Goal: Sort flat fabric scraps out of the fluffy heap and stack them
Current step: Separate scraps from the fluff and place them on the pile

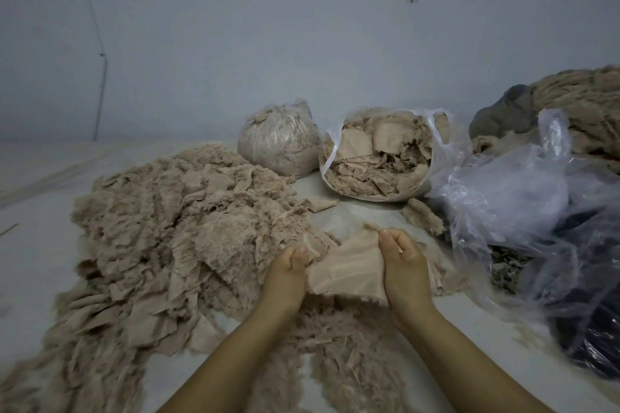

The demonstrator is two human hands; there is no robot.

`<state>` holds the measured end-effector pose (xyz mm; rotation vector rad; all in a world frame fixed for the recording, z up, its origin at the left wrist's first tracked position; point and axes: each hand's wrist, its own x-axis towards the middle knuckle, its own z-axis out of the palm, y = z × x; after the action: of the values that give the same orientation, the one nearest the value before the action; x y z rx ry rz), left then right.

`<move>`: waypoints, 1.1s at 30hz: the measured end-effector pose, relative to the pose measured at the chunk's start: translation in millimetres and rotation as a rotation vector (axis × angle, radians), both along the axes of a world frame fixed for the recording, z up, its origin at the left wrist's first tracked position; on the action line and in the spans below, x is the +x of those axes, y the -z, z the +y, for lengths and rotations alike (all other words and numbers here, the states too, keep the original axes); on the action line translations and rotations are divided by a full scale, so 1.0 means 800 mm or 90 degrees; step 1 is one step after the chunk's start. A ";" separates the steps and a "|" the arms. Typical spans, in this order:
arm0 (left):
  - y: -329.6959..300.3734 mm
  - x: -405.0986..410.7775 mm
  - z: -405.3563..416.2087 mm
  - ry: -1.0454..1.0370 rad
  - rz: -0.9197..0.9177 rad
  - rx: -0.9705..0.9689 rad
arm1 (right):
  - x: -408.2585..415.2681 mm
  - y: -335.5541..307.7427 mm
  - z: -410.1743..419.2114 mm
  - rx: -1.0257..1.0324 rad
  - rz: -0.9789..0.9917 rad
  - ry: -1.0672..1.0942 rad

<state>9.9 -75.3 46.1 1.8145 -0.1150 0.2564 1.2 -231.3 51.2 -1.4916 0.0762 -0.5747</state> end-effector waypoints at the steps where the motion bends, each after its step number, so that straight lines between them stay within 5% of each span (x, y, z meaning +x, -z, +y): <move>1: -0.001 0.002 0.006 -0.011 -0.006 0.001 | 0.005 0.000 -0.007 0.009 0.014 0.016; 5: -0.001 0.001 0.034 0.037 0.013 0.040 | 0.031 -0.002 -0.049 -0.094 0.098 0.097; 9: 0.001 -0.008 0.079 0.337 0.126 0.171 | 0.033 0.006 -0.080 -0.450 0.209 0.172; 11: -0.003 -0.012 0.102 0.438 0.189 0.260 | 0.020 0.005 -0.066 -0.514 0.133 0.164; 15: 0.003 -0.012 0.107 0.443 0.179 0.524 | -0.031 0.008 -0.001 -0.482 0.062 -0.160; 18: 0.007 -0.016 0.100 0.416 0.098 0.582 | -0.057 0.022 0.042 -0.487 0.086 -0.326; 22: -0.001 -0.026 0.097 0.318 0.085 0.356 | -0.064 0.028 0.059 -0.478 0.096 -0.335; 28: -0.017 -0.035 0.084 0.234 0.289 -0.162 | -0.067 0.030 0.070 -0.472 -0.013 -0.275; 33: -0.017 -0.032 0.085 0.108 0.185 -0.022 | -0.060 0.019 0.070 -0.078 0.164 -0.288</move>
<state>-15.5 -7.5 59.8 1.7764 -0.0588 -0.1243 -46.8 -175.4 36.2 -1.6309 -0.0982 -0.0215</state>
